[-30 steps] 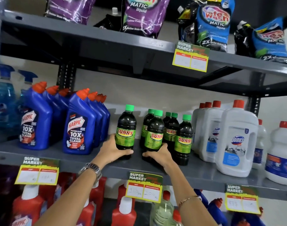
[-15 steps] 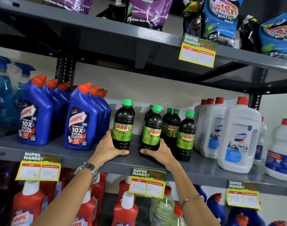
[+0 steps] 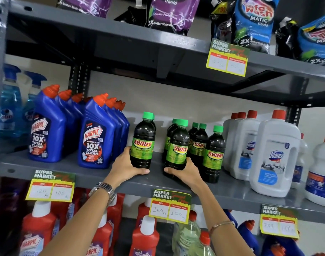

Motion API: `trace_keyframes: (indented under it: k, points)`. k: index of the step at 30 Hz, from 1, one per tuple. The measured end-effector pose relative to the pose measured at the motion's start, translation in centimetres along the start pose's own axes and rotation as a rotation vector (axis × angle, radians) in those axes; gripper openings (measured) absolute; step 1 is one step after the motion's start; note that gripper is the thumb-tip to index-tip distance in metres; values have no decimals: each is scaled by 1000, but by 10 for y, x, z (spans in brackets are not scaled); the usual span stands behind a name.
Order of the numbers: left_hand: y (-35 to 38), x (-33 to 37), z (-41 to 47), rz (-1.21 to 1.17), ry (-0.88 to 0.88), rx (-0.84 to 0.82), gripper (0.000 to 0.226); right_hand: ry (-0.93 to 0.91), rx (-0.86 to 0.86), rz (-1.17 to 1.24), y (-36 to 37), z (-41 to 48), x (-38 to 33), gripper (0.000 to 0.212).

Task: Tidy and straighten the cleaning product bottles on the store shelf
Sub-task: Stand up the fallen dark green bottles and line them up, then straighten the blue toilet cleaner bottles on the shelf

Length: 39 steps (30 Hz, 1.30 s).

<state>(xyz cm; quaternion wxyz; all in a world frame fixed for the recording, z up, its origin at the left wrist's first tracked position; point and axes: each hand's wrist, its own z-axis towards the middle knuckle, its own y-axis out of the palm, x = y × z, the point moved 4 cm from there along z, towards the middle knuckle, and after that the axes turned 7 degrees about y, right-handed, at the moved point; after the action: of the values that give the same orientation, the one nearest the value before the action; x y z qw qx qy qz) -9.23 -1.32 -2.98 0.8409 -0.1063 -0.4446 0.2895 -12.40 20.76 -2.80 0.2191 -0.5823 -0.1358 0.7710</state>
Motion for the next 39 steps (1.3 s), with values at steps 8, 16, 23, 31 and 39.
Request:
trace_keyframes:
  k: [8, 16, 23, 31, 39]
  points:
    - [1, 1, -1, 10, 3, -24, 96, 5, 1, 9, 0, -2, 0, 80]
    - [1, 3, -1, 9, -13, -41, 103, 37, -24, 15, 0, -2, -1, 87]
    - [-12, 13, -27, 39, 208, 108, 108, 11, 197, -73, -7, -41, -6, 96]
    - [-141, -22, -53, 66, 259, 871, 58, -548, 309, -92, 84, -103, -75, 40]
    - [-198, -95, -26, 376, -211, 442, 125, -171, -208, 58, 177, -47, -118, 83]
